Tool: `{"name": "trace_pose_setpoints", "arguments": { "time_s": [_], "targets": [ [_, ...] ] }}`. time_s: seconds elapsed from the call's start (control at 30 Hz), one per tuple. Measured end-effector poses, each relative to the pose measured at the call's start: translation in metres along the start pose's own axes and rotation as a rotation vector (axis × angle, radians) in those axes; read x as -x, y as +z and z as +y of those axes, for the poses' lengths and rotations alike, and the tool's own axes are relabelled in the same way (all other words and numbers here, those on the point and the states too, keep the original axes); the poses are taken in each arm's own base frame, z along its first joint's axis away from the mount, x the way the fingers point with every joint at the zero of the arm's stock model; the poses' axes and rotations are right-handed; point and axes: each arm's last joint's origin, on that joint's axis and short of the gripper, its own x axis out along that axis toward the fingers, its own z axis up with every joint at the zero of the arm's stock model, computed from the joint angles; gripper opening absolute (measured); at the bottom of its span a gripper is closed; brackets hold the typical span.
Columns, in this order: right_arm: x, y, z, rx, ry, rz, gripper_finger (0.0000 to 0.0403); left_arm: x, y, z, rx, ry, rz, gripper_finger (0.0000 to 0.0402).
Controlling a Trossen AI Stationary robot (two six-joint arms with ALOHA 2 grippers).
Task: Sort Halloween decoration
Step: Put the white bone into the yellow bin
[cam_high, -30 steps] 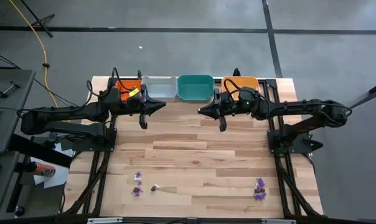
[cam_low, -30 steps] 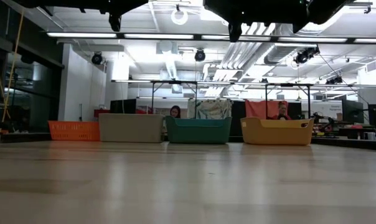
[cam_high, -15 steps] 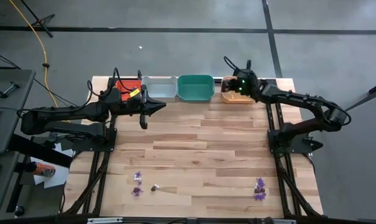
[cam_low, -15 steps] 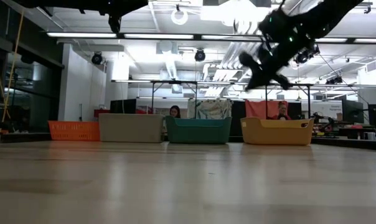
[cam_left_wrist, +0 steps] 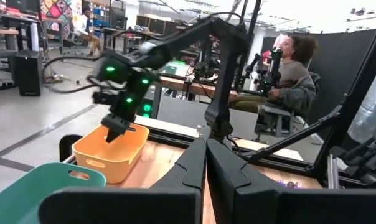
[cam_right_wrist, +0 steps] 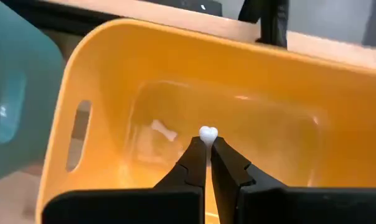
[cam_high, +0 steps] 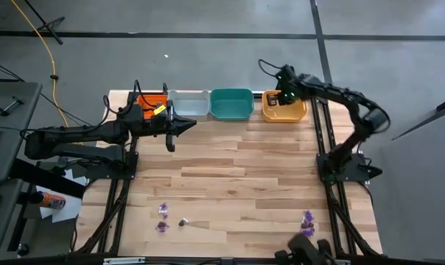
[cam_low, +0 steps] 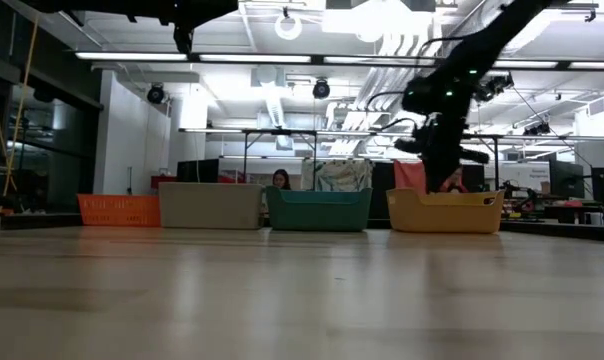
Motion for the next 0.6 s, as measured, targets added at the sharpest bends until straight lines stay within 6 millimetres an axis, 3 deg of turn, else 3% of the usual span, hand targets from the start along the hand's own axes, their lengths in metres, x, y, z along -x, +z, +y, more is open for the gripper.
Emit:
{"name": "trace_pose_setpoints", "arguments": {
  "time_s": [0.23,0.6],
  "targets": [
    [-0.026,0.018,0.003,0.011,-0.064,0.212,0.0000,0.000,0.000,0.000,0.000,0.002,-0.001,0.0003],
    [-0.043,0.012,-0.009,-0.184,-0.067,0.224,0.0000,0.000,0.000,0.000,0.000,0.003,-0.002,0.0003]
  ]
}}
